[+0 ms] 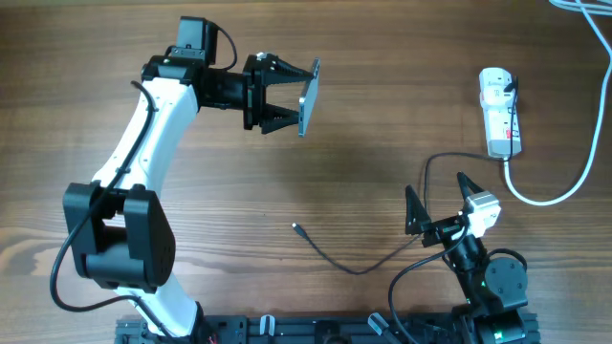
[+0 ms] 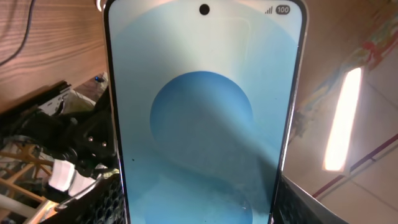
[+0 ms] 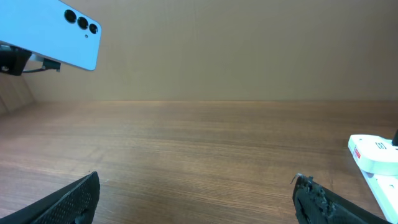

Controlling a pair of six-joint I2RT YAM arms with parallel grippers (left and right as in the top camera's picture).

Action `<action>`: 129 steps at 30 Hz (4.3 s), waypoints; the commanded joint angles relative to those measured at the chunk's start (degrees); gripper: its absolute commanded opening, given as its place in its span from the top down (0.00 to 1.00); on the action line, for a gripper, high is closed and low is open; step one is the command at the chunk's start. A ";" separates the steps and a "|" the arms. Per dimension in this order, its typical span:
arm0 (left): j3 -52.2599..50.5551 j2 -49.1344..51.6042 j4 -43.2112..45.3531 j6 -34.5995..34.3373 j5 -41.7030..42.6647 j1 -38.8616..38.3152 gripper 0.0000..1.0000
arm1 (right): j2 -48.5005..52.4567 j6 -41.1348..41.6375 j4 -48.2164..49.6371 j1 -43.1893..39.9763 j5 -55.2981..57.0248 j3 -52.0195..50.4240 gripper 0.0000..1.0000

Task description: Plug charger to phone and switch on socket

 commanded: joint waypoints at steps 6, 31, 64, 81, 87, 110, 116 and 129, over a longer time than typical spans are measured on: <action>0.15 -1.81 0.15 -2.16 -0.59 4.39 0.35 | 0.07 -1.16 0.20 0.24 0.83 -0.04 0.00; 0.15 -1.81 0.13 -2.14 -0.59 7.30 0.35 | 0.07 -1.14 0.20 0.24 0.83 -0.04 0.00; 0.15 -1.81 -4.26 -3.43 -0.15 7.30 0.34 | 0.07 -1.14 0.20 0.24 0.83 -0.04 0.00; 0.15 -1.81 -4.26 -3.43 -0.15 7.30 0.34 | 0.15 58.71 25.66 0.24 -19.02 0.70 0.00; 0.15 -1.81 -4.26 -3.41 -0.15 7.30 0.34 | 6.01 31.23 0.46 0.07 -17.07 25.94 0.00; 0.15 -1.81 -4.24 -3.43 -0.70 7.30 0.34 | 70.73 15.43 -72.50 17.62 -2.47 88.15 0.00; 0.15 -1.81 -4.24 -3.45 -3.15 7.30 0.34 | 87.38 20.11 -81.70 30.60 12.87 108.61 0.01; 0.15 -1.81 -4.26 -3.87 -4.76 7.28 0.34 | 101.63 29.24 -64.61 40.89 26.18 116.93 0.09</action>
